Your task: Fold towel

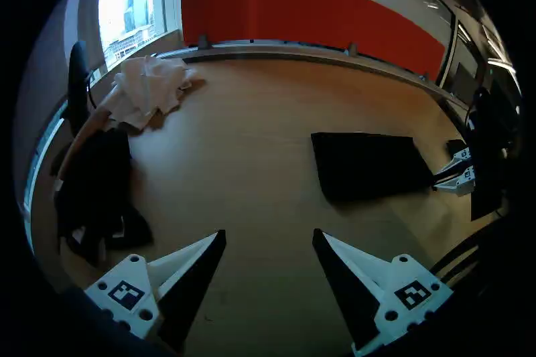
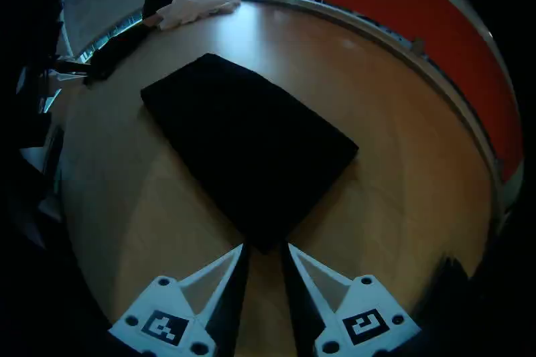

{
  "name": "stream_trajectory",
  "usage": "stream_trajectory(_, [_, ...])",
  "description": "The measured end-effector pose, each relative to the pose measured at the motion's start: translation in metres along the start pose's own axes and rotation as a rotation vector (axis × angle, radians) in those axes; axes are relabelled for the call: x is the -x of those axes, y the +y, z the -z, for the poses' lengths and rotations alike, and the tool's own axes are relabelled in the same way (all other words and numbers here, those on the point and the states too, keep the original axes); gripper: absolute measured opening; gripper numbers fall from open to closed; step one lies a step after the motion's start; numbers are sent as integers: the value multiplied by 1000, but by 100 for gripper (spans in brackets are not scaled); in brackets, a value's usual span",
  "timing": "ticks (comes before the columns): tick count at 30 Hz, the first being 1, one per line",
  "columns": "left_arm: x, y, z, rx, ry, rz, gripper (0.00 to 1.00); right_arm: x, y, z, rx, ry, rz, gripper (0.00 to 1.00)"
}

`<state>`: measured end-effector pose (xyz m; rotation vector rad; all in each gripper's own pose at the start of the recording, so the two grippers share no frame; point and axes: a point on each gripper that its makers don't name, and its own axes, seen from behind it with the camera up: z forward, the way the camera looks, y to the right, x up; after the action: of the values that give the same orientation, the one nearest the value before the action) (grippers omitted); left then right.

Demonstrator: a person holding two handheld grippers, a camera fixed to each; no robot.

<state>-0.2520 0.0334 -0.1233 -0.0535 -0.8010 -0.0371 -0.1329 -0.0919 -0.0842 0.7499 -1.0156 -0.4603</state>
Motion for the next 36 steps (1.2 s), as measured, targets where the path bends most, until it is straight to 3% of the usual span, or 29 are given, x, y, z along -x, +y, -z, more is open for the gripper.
stream_trajectory(6, [1,2,-1,1,-4,1,96,-3,-1,3,-4,8,6,28])
stream_trajectory(14, [1,3,-2,4,-6,-1,96,-6,-1,1,-18,14,6,6])
stream_trajectory(24, [-2,2,-3,4,-3,3,96,-19,1,10,-8,45,15,6])
stream_trajectory(36, [-3,3,-4,6,-2,4,96,-53,10,37,29,129,13,6])
